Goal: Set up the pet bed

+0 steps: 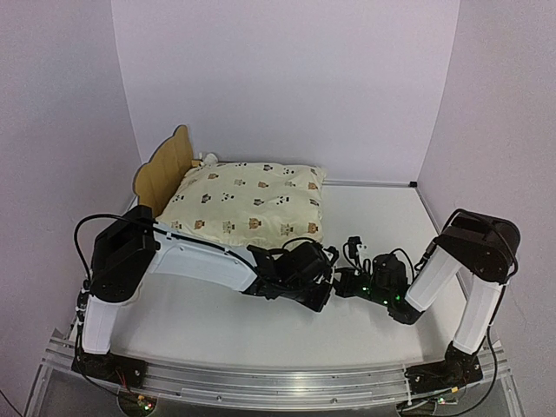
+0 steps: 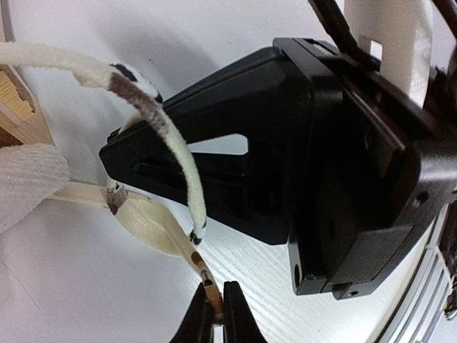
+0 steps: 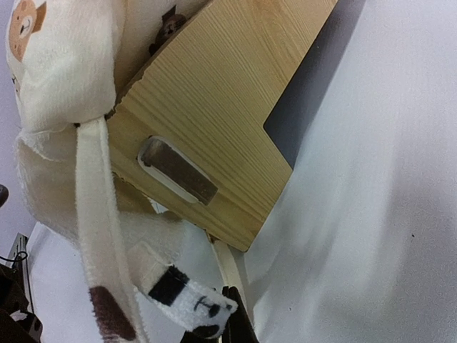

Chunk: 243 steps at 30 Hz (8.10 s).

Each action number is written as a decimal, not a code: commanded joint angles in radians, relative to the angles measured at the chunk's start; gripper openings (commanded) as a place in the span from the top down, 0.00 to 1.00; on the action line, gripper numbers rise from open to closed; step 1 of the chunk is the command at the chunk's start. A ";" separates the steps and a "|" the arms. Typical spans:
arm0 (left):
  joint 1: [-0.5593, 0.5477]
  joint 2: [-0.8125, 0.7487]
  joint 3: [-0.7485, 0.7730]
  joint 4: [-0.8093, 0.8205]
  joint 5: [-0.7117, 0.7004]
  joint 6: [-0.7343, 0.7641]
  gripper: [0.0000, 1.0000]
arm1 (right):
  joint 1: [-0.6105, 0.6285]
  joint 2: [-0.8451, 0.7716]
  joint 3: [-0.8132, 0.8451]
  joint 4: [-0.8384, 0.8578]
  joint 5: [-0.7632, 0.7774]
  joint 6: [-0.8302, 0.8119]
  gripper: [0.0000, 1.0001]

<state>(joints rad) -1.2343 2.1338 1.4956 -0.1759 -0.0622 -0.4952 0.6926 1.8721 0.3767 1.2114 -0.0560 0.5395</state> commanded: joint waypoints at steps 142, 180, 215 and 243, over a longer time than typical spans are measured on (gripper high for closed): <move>0.538 -0.701 -0.810 -0.050 -0.523 -0.316 0.72 | -0.354 0.361 1.022 -0.662 -0.743 0.307 0.81; 0.503 -0.965 -0.807 -0.152 -0.511 -0.251 0.46 | -0.385 0.504 1.089 -0.421 -0.703 0.673 0.15; 0.571 -0.766 -0.836 0.053 -0.453 -0.194 0.51 | -0.326 0.260 0.608 -0.249 -0.563 0.634 0.63; 0.576 -0.844 -0.938 0.086 -0.446 -0.182 0.52 | -0.341 -0.965 0.199 -1.523 -0.137 0.024 0.05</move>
<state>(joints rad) -0.6682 1.3241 0.5655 -0.1055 -0.4733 -0.6952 0.3584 1.0606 0.4222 0.1374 -0.3879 0.8095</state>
